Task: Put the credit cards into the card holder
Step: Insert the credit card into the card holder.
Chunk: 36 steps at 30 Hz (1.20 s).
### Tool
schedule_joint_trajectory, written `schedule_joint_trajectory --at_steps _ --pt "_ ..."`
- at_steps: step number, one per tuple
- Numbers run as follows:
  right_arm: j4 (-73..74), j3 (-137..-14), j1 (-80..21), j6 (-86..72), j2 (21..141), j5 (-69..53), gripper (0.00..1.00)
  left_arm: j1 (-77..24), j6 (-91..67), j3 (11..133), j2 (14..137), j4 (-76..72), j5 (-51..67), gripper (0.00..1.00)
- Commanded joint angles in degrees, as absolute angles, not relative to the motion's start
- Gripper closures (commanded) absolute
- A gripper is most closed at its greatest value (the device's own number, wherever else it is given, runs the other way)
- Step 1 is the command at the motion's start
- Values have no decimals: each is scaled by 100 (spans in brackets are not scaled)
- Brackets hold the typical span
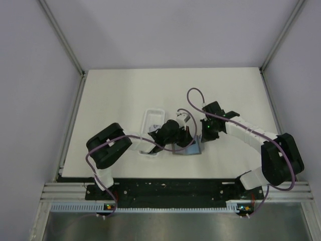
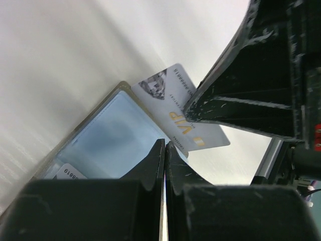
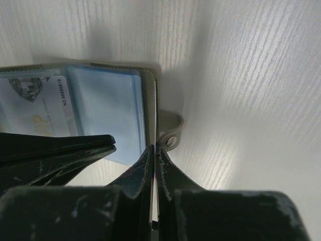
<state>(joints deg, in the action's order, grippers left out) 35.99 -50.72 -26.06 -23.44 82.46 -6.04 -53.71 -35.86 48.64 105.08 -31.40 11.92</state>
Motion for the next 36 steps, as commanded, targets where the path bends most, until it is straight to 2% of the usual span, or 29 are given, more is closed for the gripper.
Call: schedule_joint_trajectory --at_steps 1,6,18,27,32,36 --pt "3472 -5089 -2540 -2478 8332 -334 100 -5353 -3656 4948 10696 -3437 1195 100" --pt "3463 -5071 -2531 -2479 8385 -308 100 -5353 -3718 4931 10881 -3147 1336 100" --pt "3393 -4940 -2523 -2461 8543 -202 100 -5344 -3577 4439 10416 -2198 748 100" --pt "3392 -4878 -2487 -2470 8490 -158 100 -5344 -3595 4026 10186 -2145 598 100" --pt "3384 -4878 -2470 -2452 8201 -219 100 -5344 -3612 3982 10336 -2215 650 100" --pt "3261 -4860 -2461 -2365 7473 -412 100 -5344 -3630 3981 10380 -2233 650 100"
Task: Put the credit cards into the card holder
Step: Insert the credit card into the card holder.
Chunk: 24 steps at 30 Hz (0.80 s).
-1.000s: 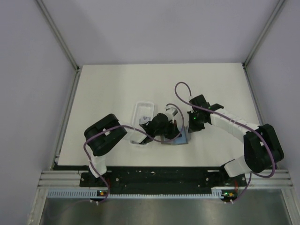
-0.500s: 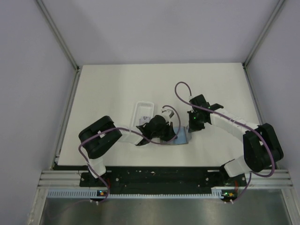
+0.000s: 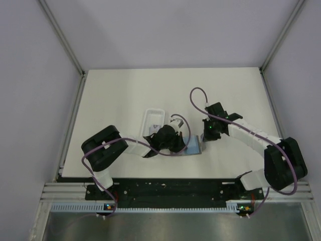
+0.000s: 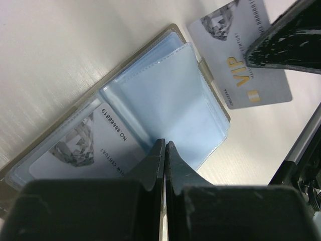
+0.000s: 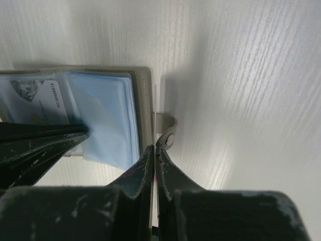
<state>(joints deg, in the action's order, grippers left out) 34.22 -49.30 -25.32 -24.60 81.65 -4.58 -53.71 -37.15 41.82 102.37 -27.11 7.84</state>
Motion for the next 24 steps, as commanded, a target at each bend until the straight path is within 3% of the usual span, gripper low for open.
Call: schedule_joint_trajectory --at_steps 1,9,15,24 --pt "3243 -4869 -2470 -2338 7305 -474 100 -5344 -3647 3973 10380 -2232 642 100" --pt "3095 -4799 -2470 -2109 6891 -1248 100 -5344 -3656 3929 10380 -2276 712 100" --pt "1970 -4158 -2470 -2355 6619 -1265 100 -5344 -3683 3929 10450 -2399 844 100" --pt "1942 -4157 -2470 -2268 7119 -1344 100 -5344 -3709 3902 10503 -2514 1011 100"
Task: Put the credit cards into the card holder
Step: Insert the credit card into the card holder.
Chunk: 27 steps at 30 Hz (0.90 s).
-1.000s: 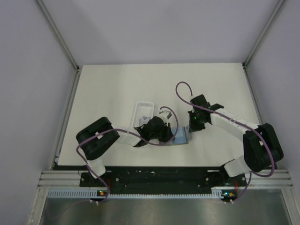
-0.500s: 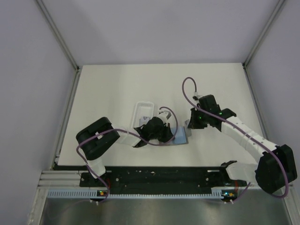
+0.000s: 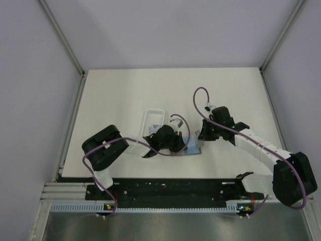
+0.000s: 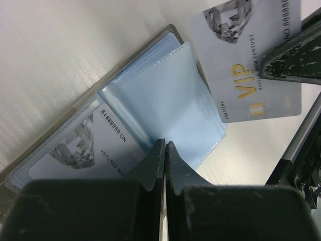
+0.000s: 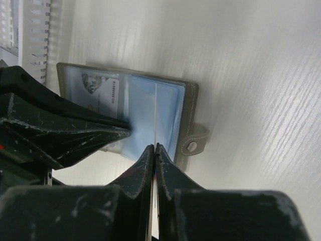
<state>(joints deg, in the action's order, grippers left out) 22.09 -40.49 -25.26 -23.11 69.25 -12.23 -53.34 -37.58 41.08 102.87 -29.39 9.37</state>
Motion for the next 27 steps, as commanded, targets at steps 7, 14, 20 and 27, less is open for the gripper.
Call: schedule_joint_trajectory --at_steps 7,14,20,27 --pt "2030 -4166 -2470 -2206 7347 -1397 100 -5344 -3735 3841 10406 -2505 976 100" --pt "2092 -4131 -2470 -2259 7339 -1126 100 -5344 -3770 3841 10380 -2479 949 100" --pt "2215 -4122 -2461 -2303 7154 -765 100 -5344 -3779 3841 10397 -2461 958 100" --pt "2232 -4157 -2470 -2250 7277 -1028 100 -5344 -3788 3832 10397 -2461 940 100"
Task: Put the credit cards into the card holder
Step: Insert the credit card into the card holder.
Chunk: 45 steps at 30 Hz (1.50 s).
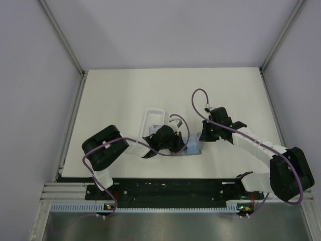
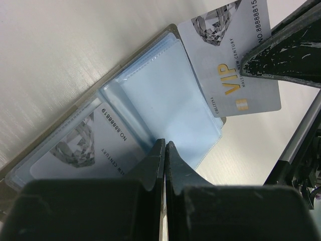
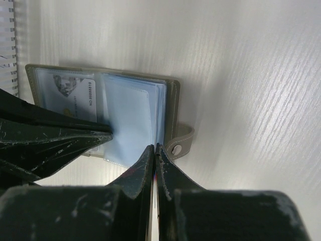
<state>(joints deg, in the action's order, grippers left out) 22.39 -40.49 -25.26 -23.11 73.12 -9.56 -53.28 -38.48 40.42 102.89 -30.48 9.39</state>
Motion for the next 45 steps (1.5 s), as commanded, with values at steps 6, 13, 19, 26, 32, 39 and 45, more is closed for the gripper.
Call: schedule_joint_trajectory --at_steps 6,13,19,26,32,39,45 --pt "2136 -4149 -2470 -2215 7374 -1414 100 -5344 -3788 3832 10406 -2461 949 100" --pt "1943 -4061 -2461 -2232 7339 -1828 100 -5344 -3806 3841 10415 -2470 958 100" --pt "1758 -3982 -2470 -2347 7286 -2109 100 -5344 -3806 3823 10354 -2461 967 100" --pt "1415 -3753 -2461 -2461 7128 -2513 100 -5344 -3753 3841 10064 -2400 1055 100" --pt "1099 -3472 -2470 -2654 6918 -2768 100 -5344 -3762 3885 9765 -2347 1204 100" --pt "905 -3401 -2470 -2803 6504 -2900 100 -5344 -3841 3902 9335 -2426 1415 100" --pt "739 -3393 -2470 -2997 6477 -3138 100 -5344 -3867 3911 8816 -2277 1459 100"
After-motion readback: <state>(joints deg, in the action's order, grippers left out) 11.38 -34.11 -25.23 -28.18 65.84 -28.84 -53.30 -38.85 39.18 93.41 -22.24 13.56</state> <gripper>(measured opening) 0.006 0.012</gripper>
